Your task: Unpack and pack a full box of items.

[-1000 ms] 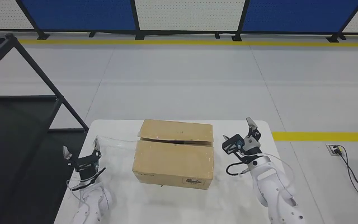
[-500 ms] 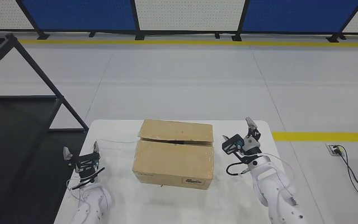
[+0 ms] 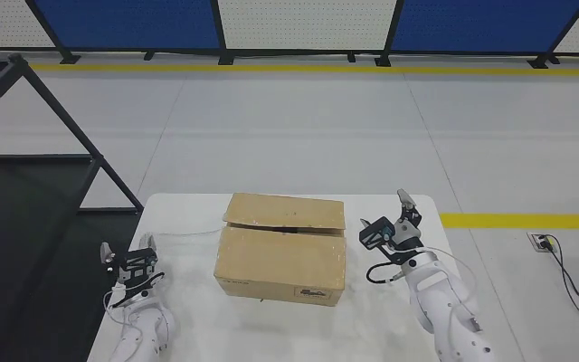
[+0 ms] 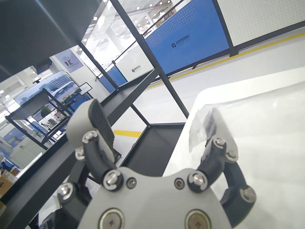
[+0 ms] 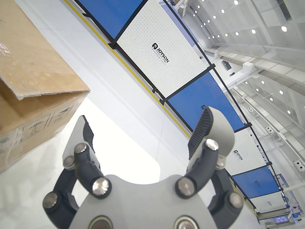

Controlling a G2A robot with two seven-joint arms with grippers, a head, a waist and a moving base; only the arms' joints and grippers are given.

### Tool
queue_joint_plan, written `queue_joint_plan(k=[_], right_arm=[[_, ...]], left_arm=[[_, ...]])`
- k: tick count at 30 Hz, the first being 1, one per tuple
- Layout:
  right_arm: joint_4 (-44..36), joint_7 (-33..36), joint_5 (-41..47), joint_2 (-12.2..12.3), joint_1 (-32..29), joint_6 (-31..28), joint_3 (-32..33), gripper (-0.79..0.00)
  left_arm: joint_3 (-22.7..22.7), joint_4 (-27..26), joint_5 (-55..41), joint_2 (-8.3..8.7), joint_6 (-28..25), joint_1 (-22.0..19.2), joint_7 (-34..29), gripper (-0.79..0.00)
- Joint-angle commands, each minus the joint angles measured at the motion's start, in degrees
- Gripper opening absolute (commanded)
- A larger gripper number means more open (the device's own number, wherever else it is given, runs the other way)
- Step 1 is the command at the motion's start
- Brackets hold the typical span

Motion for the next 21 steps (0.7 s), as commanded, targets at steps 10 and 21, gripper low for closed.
queue_joint_plan(k=[10,21], right_arm=[[1.33,-0.37,0.13,-0.18,1.38,-0.32,-0.98,0.000],[2.53,-0.74,0.07,-0.26,2.73,-0.98,-1.59,0.000]], left_arm=[[-0.08,-0.58,3.05,0.62,-2.82,2.46,-2.66,0.000],[-1.32,-10.93,12.33,2.63,-5.40,9.91,-10.28,0.000]])
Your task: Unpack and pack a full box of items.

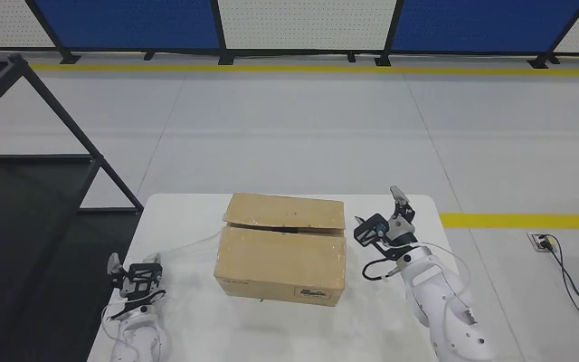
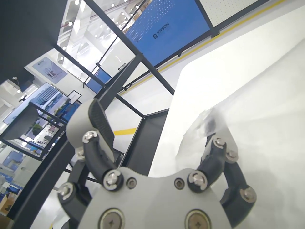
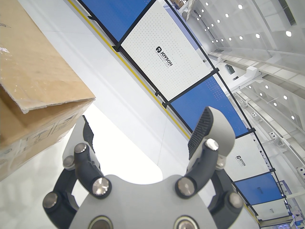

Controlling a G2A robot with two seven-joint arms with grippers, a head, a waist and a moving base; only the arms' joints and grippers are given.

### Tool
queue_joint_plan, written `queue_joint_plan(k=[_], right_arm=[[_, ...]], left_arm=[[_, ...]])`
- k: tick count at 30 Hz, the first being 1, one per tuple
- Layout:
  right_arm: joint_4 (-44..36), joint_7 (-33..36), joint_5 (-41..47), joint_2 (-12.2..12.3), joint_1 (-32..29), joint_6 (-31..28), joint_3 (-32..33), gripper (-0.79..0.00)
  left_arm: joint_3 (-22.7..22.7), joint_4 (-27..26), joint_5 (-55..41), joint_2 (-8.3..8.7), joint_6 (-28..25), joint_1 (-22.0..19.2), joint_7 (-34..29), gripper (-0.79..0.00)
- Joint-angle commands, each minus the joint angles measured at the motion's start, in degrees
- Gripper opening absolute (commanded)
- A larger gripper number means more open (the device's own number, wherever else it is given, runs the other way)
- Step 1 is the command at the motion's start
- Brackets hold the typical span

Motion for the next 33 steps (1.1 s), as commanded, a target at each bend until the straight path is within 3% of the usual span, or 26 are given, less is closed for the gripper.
queue_joint_plan(k=[1,15,26,30,33], right_arm=[[0.07,-0.05,-0.06,-0.02,0.18,-0.04,-0.12,0.000],[1.13,-0.62,0.35,-0.12,0.52,0.38,-0.53,0.000],[0.57,-0.69,0.49,-0.11,-0.05,1.38,-0.23,0.000],[0.21,-0.55,0.60,-0.12,-0.35,1.82,-0.11,0.000],[-0.11,-0.62,0.65,-0.09,-0.81,1.91,0.06,0.000]], left_arm=[[-0.34,-2.58,1.72,0.34,-0.60,1.70,-1.91,0.000],[-5.03,-21.41,12.62,3.08,-12.51,14.50,-12.13,0.000],[-8.54,-38.53,11.34,4.32,-25.96,25.49,-6.51,0.000],[-7.93,-41.56,11.41,4.40,-27.93,26.48,-4.50,0.000],[-6.01,-42.02,12.61,4.13,-26.21,25.22,-4.80,0.000]])
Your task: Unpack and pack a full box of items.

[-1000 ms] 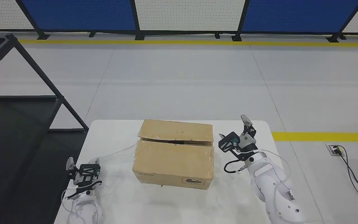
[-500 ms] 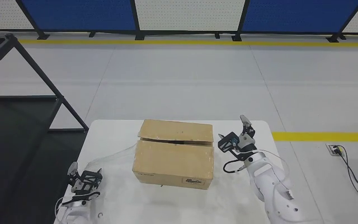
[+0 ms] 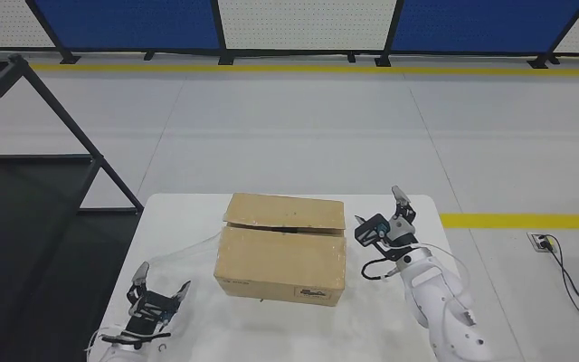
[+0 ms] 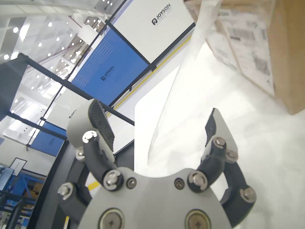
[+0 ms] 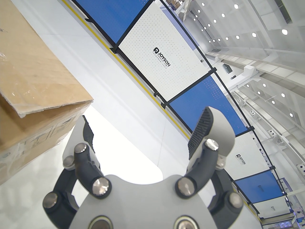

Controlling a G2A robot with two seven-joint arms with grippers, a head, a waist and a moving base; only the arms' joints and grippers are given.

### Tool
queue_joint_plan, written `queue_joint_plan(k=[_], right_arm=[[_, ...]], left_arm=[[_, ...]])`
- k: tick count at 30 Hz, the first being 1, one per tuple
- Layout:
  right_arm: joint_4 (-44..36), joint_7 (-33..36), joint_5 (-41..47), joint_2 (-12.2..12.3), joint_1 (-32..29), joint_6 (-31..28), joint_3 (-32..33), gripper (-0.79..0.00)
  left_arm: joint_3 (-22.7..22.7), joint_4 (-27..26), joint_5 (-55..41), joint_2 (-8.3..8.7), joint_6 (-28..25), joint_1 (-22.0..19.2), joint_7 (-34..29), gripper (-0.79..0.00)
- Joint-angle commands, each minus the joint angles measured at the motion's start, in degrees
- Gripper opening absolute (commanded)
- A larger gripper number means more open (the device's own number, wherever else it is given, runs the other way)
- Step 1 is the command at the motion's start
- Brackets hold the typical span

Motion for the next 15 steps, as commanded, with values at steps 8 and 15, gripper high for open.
queue_joint_plan(k=[8,15], right_arm=[[-1.33,-0.56,0.05,0.27,-2.19,0.23,1.21,0.000],[-2.14,-0.57,0.25,0.56,-3.78,-0.26,2.53,0.000]], left_arm=[[7.00,2.35,5.62,-0.80,2.13,-5.76,-1.32,0.000],[8.52,2.39,6.72,-0.88,1.31,-6.15,-0.05,0.000]])
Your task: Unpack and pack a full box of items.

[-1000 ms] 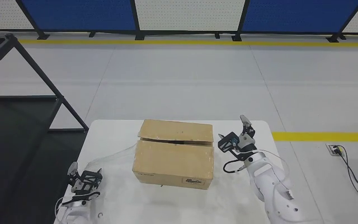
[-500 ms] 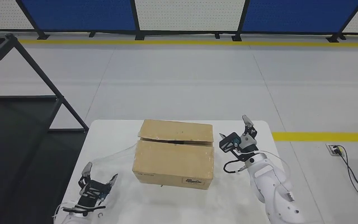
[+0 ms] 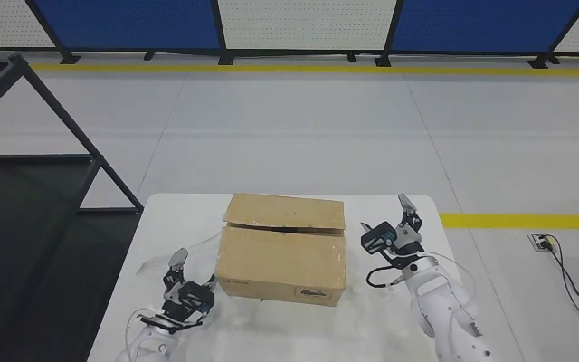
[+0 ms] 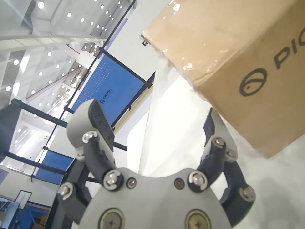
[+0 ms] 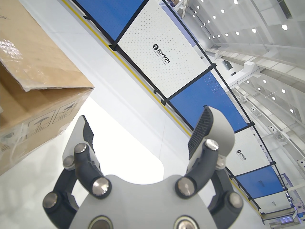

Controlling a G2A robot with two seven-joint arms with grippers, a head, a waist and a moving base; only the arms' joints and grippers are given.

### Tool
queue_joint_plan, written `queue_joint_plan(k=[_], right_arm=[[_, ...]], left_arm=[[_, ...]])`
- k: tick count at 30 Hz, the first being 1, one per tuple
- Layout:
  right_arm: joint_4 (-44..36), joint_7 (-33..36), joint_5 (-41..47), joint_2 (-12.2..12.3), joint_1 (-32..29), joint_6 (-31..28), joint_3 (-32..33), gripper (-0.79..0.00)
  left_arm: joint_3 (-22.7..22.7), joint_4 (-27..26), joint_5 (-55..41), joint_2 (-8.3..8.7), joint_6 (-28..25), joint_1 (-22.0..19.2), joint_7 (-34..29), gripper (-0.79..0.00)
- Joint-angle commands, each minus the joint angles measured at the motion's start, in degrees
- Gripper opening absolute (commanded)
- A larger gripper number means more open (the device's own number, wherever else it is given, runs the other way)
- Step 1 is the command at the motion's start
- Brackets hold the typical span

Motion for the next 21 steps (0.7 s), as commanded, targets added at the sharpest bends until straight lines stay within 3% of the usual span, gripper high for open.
queue_joint_plan(k=[1,12,18,21], right_arm=[[-0.16,0.01,0.12,0.06,-0.26,-0.28,0.27,0.000],[-0.70,0.50,-1.13,0.39,0.31,-3.79,0.42,0.000],[-0.70,0.50,-1.13,0.39,0.31,-3.79,0.42,0.000],[-1.18,-2.73,0.55,0.62,0.18,-5.68,1.28,0.000]], left_arm=[[-0.09,-0.48,-0.40,0.04,-0.47,0.38,0.38,0.000],[-1.27,-3.22,-0.45,0.18,1.37,2.58,0.18,0.000],[-4.16,-5.62,-8.51,0.16,1.53,4.92,3.68,0.000],[-5.83,-6.71,-11.63,0.27,0.85,6.43,6.23,0.000]])
